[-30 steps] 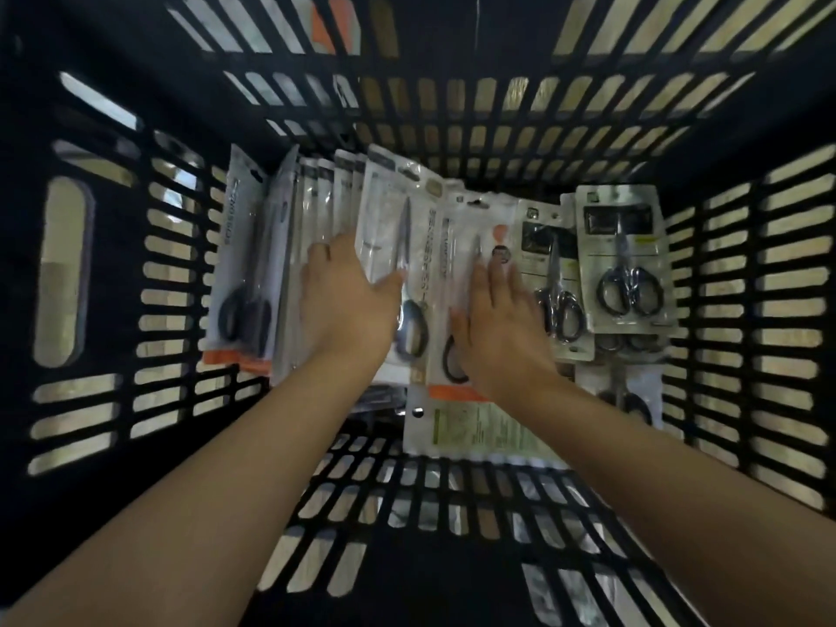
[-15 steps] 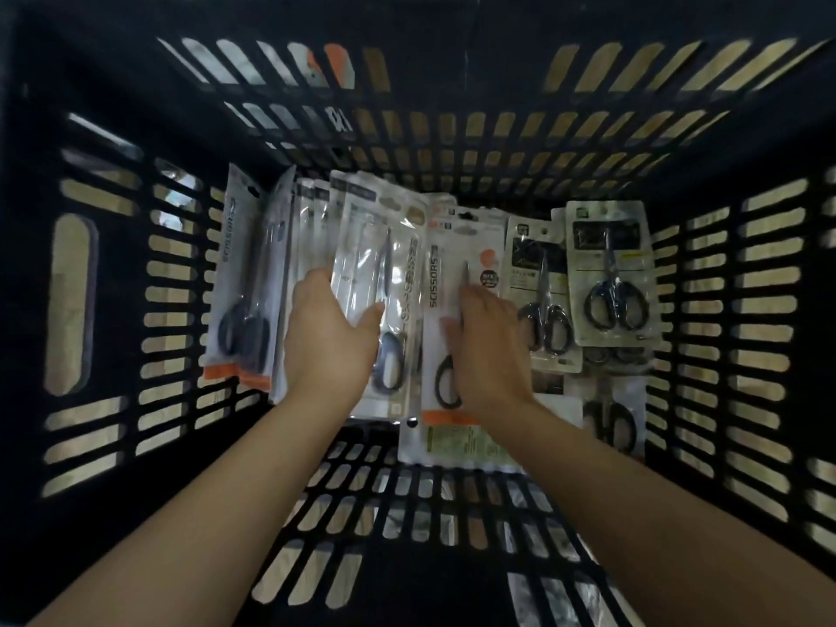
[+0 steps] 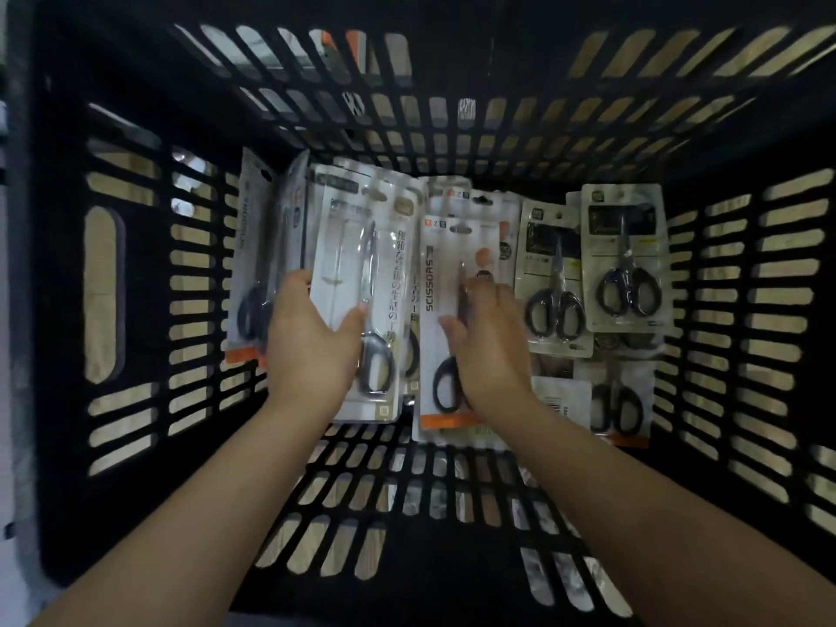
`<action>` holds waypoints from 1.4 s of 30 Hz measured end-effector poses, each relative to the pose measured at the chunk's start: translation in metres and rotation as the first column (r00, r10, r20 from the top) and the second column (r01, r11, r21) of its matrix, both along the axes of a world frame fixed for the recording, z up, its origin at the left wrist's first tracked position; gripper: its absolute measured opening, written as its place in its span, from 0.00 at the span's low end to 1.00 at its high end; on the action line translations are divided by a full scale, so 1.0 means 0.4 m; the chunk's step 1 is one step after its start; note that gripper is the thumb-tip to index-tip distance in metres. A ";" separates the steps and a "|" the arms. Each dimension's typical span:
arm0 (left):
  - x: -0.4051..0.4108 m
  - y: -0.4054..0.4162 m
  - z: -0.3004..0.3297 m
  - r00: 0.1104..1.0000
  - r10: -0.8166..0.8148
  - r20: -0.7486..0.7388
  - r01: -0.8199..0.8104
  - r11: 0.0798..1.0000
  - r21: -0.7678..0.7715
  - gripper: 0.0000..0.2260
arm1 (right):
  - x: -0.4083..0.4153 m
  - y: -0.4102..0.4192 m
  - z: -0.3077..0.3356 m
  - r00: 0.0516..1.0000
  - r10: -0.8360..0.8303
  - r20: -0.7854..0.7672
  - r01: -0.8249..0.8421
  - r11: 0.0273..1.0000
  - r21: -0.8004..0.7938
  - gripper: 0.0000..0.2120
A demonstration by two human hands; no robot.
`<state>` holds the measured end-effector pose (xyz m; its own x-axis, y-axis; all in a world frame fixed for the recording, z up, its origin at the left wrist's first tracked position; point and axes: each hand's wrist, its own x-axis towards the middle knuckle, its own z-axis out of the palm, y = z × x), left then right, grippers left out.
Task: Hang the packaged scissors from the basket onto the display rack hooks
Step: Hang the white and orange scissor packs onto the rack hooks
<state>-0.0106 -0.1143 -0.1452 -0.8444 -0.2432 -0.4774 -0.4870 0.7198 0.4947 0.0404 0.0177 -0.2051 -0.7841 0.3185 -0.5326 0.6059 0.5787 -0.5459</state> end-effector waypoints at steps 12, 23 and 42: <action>-0.026 0.005 0.000 0.991 -0.019 0.136 0.010 0.998 0.067 0.20 | -0.075 0.058 0.002 0.914 -0.120 0.387 0.153 0.987 -0.055 0.41; -0.028 -0.004 0.002 0.950 0.076 0.302 -0.129 0.978 0.162 0.13 | -0.053 0.088 0.012 0.894 -0.298 0.336 0.379 0.901 -0.211 0.36; -0.031 -0.043 0.564 0.897 0.369 0.244 -0.431 0.854 0.292 0.10 | -0.137 0.154 0.647 0.903 -0.330 0.275 0.427 0.764 -0.484 0.11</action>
